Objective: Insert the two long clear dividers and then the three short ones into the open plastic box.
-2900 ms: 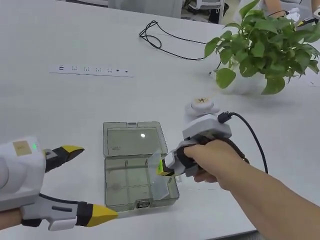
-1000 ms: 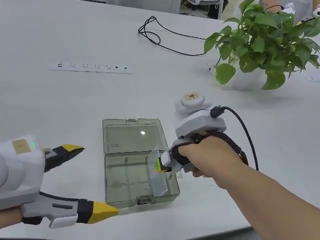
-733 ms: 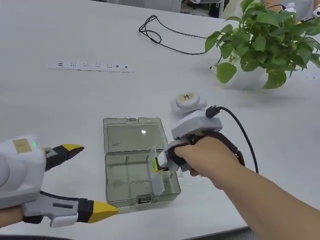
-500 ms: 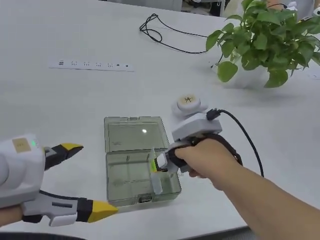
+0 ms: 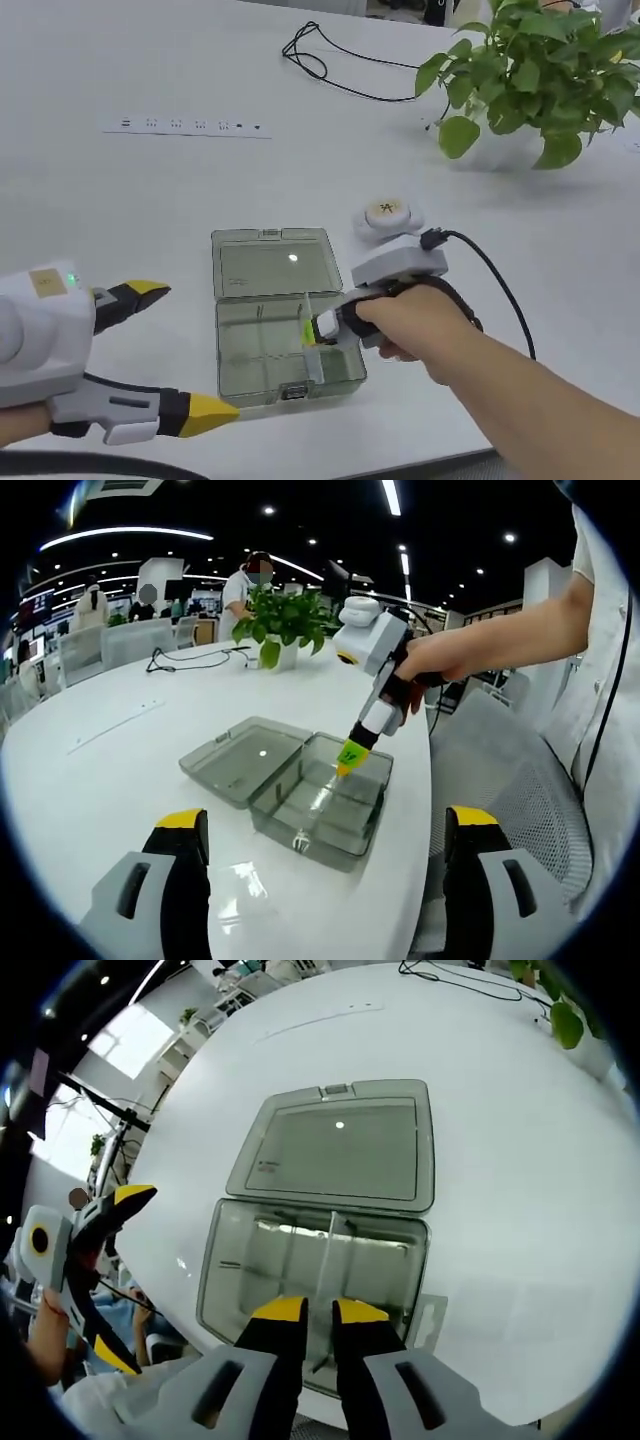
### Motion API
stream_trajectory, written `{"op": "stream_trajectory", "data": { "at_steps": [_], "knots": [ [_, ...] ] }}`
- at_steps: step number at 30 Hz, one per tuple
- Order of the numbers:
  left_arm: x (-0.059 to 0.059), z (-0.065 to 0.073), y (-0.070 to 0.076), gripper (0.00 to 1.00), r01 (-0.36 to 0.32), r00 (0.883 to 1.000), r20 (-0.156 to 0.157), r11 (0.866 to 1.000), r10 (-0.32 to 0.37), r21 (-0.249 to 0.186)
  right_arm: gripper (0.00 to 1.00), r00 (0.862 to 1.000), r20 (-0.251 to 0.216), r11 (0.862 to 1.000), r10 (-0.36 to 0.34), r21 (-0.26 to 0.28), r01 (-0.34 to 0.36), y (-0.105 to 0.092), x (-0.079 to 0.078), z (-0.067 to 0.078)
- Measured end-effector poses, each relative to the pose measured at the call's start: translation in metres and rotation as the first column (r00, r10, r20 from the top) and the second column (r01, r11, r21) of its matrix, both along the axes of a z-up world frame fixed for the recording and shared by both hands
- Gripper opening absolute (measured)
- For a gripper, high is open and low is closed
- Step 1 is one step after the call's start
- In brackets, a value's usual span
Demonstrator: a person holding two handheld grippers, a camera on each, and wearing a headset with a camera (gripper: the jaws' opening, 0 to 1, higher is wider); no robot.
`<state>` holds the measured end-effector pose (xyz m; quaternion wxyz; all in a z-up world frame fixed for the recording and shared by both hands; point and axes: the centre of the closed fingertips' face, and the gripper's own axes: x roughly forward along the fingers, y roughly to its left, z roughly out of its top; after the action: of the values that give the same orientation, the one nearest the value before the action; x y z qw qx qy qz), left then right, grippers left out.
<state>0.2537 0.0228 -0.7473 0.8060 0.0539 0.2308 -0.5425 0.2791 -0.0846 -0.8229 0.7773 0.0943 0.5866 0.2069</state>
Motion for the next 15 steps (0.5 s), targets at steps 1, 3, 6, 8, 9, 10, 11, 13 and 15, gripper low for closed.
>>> {"op": "stream_trajectory", "data": {
  "at_steps": [1,3,6,8,9,10,11,13,15],
  "knots": [
    [0.0001,0.0004,0.0,1.0,-0.001,1.0,0.0,1.0,0.001,-0.001,0.11,1.0,-0.001,1.0,-0.003,0.005,0.003,-0.0001,0.0001,0.0001],
    [0.0,0.0003,0.0003,1.0,-0.002,1.0,0.0,1.0,0.002,0.002,0.11,1.0,0.0,1.0,-0.005,0.017,0.005,-0.0002,-0.0001,0.0001],
    [0.0001,0.0006,0.0003,1.0,-0.006,1.0,-0.001,1.0,0.006,0.003,0.12,1.0,0.011,0.999,-0.002,0.033,0.001,0.0003,-0.0004,-0.0002],
    [0.0002,0.001,0.0005,1.0,-0.01,1.0,-0.002,1.0,0.01,0.004,0.12,1.0,0.014,0.999,-0.004,0.04,0.003,-0.0002,-0.0002,-0.0003],
    [0.0,0.0011,0.0005,1.0,-0.011,1.0,-0.002,1.0,0.011,0.005,0.12,1.0,0.011,0.999,-0.011,0.047,0.01,-0.0003,0.0,-0.0004],
    [-0.0007,0.0017,0.0001,1.0,-0.012,1.0,-0.002,1.0,0.012,0.006,0.12,1.0,-0.001,0.998,-0.029,0.055,0.029,-0.0006,-0.0001,-0.0008],
    [-0.0011,0.002,-0.0001,1.0,-0.013,1.0,-0.003,1.0,0.013,0.006,0.12,0.999,-0.003,0.998,-0.033,0.06,0.033,-0.0005,-0.0002,-0.0006],
    [-0.0016,0.0027,-0.0001,1.0,-0.018,1.0,-0.003,1.0,0.018,0.007,0.12,1.0,0.003,0.998,-0.023,0.064,0.023,0.0007,-0.0007,-0.0005],
    [-0.0016,0.003,0.0005,1.0,-0.027,1.0,-0.003,1.0,0.027,0.007,0.13,1.0,0.005,0.997,-0.018,0.069,0.018,0.0011,-0.0005,-0.0013]
  ]
}}
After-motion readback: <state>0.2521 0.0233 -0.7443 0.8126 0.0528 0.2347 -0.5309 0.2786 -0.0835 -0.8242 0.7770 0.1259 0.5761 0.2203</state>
